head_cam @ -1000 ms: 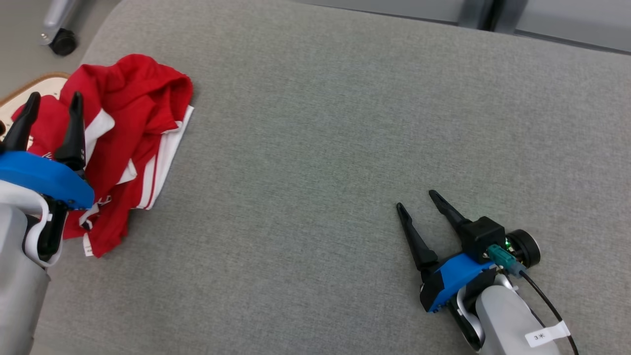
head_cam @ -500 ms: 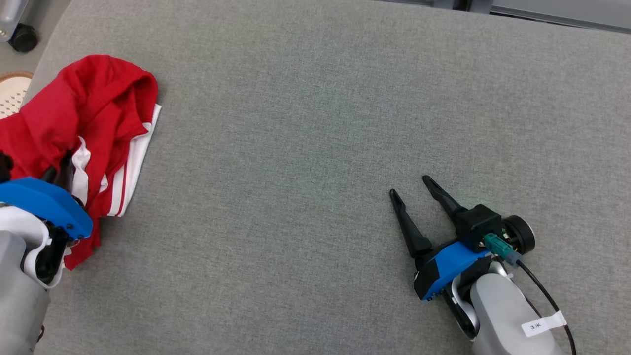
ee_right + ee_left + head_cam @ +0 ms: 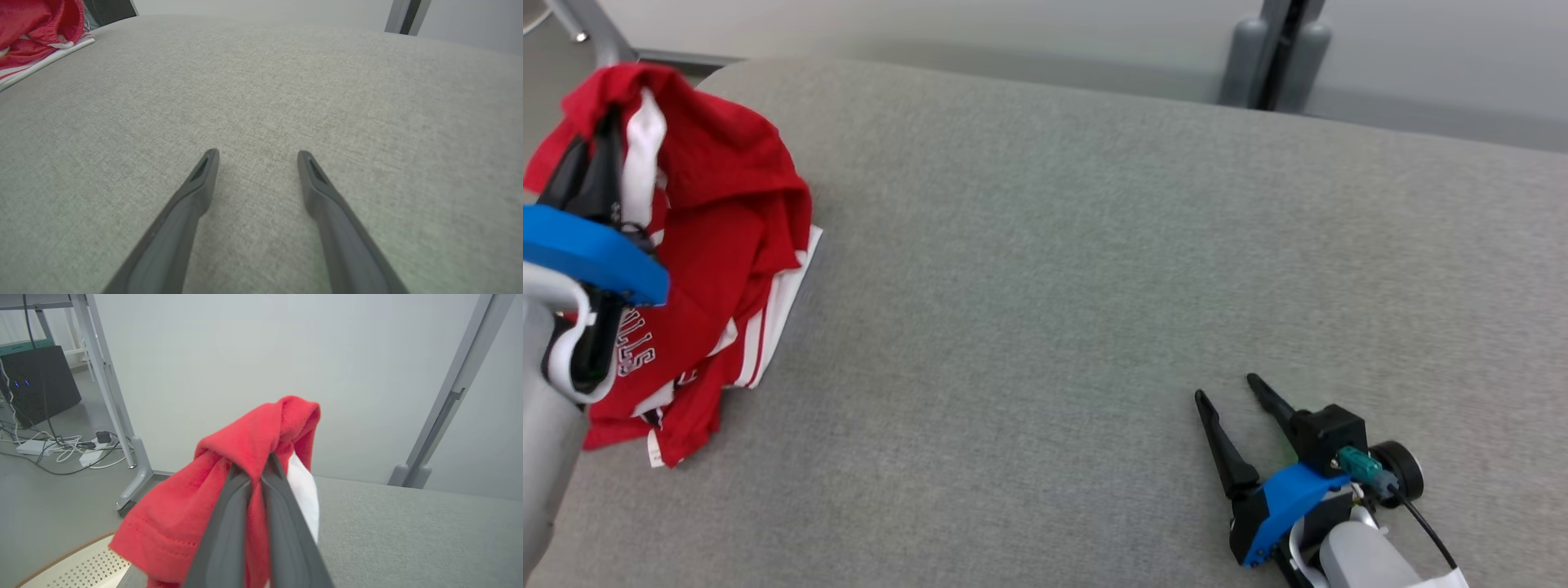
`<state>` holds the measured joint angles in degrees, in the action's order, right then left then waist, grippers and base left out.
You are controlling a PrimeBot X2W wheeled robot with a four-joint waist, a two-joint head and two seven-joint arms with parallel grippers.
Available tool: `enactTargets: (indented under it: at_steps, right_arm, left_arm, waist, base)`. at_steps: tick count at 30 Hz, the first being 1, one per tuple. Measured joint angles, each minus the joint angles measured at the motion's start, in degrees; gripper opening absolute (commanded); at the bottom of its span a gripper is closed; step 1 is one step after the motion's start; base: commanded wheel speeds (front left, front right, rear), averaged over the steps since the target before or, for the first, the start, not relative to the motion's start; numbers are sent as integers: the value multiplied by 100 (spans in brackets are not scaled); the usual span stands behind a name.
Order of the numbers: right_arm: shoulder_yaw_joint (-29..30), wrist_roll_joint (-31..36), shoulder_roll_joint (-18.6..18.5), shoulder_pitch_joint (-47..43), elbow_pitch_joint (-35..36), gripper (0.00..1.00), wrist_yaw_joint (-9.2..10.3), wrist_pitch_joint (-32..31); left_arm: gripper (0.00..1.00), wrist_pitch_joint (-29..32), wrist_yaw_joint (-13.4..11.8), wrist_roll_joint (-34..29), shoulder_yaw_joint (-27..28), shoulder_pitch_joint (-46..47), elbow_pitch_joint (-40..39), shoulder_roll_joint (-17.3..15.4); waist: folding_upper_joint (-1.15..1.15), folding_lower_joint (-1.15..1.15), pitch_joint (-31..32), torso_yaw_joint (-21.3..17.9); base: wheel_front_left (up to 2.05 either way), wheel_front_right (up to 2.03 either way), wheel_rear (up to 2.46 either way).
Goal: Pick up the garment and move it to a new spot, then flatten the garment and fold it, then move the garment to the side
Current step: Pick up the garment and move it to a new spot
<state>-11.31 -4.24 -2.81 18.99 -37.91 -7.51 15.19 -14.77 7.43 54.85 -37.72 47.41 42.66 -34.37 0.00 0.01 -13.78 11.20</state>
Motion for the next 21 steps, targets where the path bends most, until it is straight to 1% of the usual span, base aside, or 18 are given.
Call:
enactTargets:
  at_steps: [1,2,4,6,9,13,18,21]
  right_arm:
    - [-14,-41,0,-52,4,100,1,-1]
    - [-51,-90,-1,-115,13,100,1,-2]
    - [-64,-118,1,-180,21,100,1,-4]
    - [-89,-187,0,-243,10,100,1,-7]
    - [-107,-238,1,-310,14,100,1,-7]
    - [-172,-298,2,-352,36,100,1,-7]
    - [-212,-355,0,-389,138,100,2,-5]
    - [-258,-401,-3,-408,185,100,2,-7]
  left_arm:
    - [0,-5,0,-51,-18,26,-153,-3]
    - [0,-13,0,-94,20,60,-514,43]
    - [0,-21,0,-241,136,92,-916,142]
    - [0,-22,0,-365,209,77,-1238,281]
    - [0,-22,0,-526,285,-60,-1655,573]
    - [0,-23,0,-665,238,-261,-2008,994]
    - [0,-23,0,-712,151,-424,-2330,1640]
    - [0,-23,0,-743,-69,-614,-2282,1947]
  waist:
    - [0,0,66,-40]
    - [0,0,177,-154]
    - [0,0,276,-285]
    - [0,0,364,-441]
    - [0,-1,464,-727]
    - [0,-1,547,-1175]
    - [0,-1,606,-1754]
    - [0,-1,647,-2063]
  base:
    - [0,0,0]
    - [0,0,0]
    - [0,0,0]
    - [0,0,0]
    - [0,0,0]
    - [0,0,0]
    - [0,0,0]
    - [0,0,0]
